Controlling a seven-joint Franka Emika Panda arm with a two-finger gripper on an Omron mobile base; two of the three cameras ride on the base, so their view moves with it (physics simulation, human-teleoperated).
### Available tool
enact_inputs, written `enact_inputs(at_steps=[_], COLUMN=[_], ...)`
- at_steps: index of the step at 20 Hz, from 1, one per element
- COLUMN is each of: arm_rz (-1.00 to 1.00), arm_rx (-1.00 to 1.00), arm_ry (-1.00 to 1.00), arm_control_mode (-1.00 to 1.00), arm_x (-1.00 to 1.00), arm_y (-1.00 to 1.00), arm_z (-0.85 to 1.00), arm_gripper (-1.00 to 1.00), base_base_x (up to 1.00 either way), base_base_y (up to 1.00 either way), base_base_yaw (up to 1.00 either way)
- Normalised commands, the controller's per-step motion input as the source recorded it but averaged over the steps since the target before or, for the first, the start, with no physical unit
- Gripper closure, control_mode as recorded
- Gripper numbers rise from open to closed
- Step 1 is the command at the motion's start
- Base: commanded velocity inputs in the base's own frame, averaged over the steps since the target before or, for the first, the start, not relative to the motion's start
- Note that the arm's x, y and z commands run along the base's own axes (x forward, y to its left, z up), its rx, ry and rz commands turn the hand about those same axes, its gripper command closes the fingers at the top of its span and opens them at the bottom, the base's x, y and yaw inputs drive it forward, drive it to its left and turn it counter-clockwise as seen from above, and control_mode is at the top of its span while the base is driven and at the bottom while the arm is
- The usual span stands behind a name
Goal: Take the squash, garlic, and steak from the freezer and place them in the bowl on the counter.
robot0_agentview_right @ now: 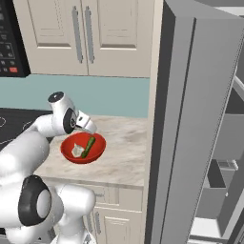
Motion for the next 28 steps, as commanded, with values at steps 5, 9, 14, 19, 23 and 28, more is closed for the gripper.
enact_inputs(at_steps=[5, 9, 14, 19, 23, 28], arm_rz=[0.0, 0.0, 0.0, 0.0, 0.0, 0.0], arm_rx=[0.02, 0.04, 0.0, 0.0, 0.0, 0.0], arm_ry=[-0.04, -0.03, -0.24, 0.0, 0.0, 0.0], arm_control_mode=[-1.0, -1.0, -1.0, 1.0, 1.0, 1.0], arm_x=[-1.0, -1.0, -1.0, 0.0, 0.0, 0.0], arm_y=[0.0, 0.0, 0.0, 0.0, 0.0, 0.0], arm_z=[0.79, 0.67, 0.06, 0.0, 0.0, 0.0], arm_gripper=[-1.0, -1.0, -1.0, -1.0, -1.0, -1.0], base_base_x=[0.0, 0.0, 0.0, -1.0, -1.0, -1.0], base_base_y=[0.0, 0.0, 0.0, 0.03, 0.23, 0.58], base_base_yaw=[0.0, 0.0, 0.0, -0.11, -0.46, -0.57])
